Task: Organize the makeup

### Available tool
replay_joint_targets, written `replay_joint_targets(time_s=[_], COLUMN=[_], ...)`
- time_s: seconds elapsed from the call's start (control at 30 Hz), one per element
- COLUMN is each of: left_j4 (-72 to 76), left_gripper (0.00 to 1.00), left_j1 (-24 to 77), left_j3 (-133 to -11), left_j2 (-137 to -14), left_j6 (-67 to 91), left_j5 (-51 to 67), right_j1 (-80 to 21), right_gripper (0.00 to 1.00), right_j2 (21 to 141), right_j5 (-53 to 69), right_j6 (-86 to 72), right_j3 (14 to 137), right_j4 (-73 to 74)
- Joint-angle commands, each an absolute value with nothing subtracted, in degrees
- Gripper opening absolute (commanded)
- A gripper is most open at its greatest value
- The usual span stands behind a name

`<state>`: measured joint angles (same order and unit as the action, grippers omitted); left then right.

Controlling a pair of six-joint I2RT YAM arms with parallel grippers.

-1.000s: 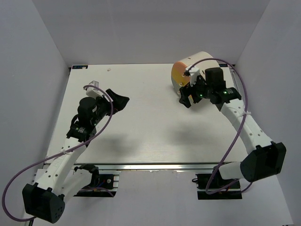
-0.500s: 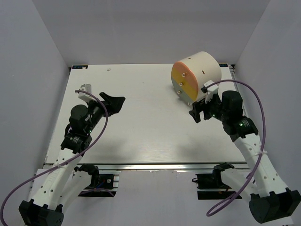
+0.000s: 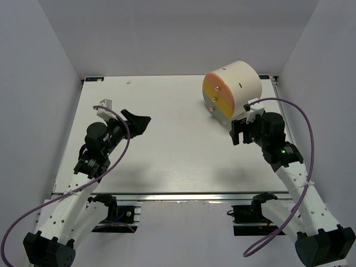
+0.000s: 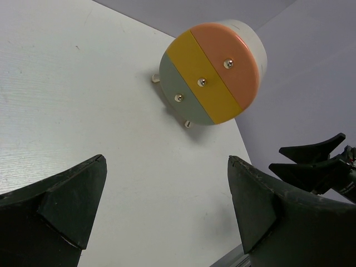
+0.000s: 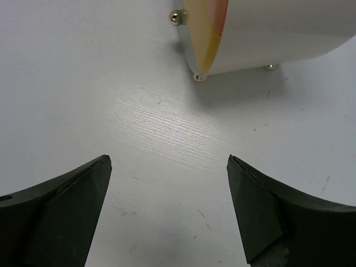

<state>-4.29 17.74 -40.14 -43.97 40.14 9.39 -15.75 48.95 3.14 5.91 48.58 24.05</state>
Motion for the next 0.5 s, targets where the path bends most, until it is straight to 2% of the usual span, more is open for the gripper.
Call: replay_joint_targets(time_s=[0.0, 0.2, 0.47], left_j4=[-4.7, -6.0, -7.3], left_gripper=[0.98, 0.98, 0.98], left_j1=[17.5, 17.5, 17.5], left_j3=[-39.8, -39.3, -39.5], left_j2=[-42.4, -41.7, -40.3], left_j6=[40.1, 39.6, 39.4], left_j5=[9.9, 9.8, 9.1], right_j1=[-15.4, -14.7, -14.1], right_gripper=[0.89, 0.89, 0.89], right_j2=[47.7, 46.5, 45.5], right_j5=[-2.6, -8.3, -8.5], right_j6=[4.4, 4.5, 4.4], right_j3=[48.3, 47.0, 46.1], right_j4=[21.5, 20.4, 19.9])
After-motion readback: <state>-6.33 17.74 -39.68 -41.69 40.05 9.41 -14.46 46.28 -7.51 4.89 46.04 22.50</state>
